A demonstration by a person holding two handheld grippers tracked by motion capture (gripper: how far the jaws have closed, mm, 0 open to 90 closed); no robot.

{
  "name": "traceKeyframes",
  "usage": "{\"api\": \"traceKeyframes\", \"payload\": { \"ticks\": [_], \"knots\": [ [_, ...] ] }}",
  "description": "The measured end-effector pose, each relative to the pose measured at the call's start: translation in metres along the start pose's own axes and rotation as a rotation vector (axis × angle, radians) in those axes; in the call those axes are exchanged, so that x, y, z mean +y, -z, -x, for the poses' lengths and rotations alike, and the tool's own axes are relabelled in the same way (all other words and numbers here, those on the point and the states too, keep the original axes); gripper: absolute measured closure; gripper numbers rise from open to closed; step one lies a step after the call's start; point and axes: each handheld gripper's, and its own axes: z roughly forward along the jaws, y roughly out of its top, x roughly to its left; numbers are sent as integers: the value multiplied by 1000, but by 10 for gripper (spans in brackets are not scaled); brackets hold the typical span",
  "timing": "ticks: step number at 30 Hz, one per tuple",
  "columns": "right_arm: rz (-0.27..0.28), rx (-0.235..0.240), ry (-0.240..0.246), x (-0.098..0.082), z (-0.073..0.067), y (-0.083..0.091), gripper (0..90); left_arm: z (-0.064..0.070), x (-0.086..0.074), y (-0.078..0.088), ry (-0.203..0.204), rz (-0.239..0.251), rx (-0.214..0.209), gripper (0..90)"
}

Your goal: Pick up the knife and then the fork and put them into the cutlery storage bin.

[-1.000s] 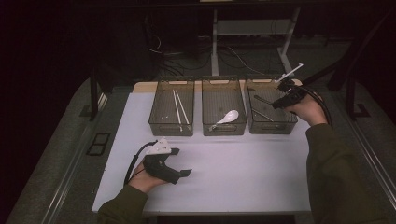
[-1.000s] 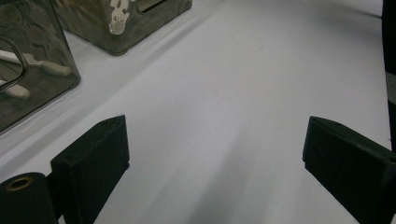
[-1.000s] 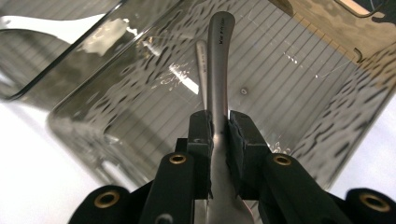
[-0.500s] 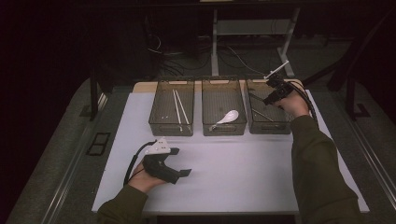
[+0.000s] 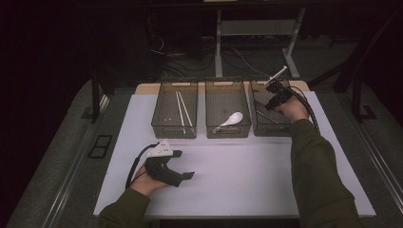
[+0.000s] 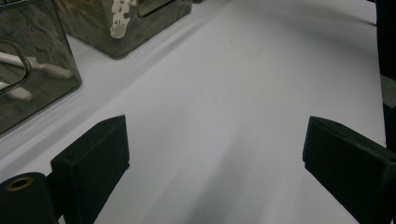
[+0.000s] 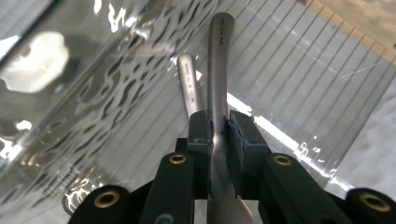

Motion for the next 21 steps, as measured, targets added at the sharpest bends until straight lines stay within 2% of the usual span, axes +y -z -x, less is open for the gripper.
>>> {"api": "traceKeyframes", "payload": {
  "ticks": [2,4,11,16,21],
  "knots": [
    [2,9,0,-2,0,-2,791,0,0,0,-1,-2,-1,63],
    [-20,14,4,-3,0,-5,788,0,0,0,-1,-3,0,63],
    [12,27,-10,-4,0,0,783,0,0,-1,-2,-2,0,63],
    [59,24,-27,-4,3,6,705,0,0,-1,1,-1,1,63],
    [68,25,-29,-6,4,10,708,0,0,-1,0,0,1,63]
  ]
}}
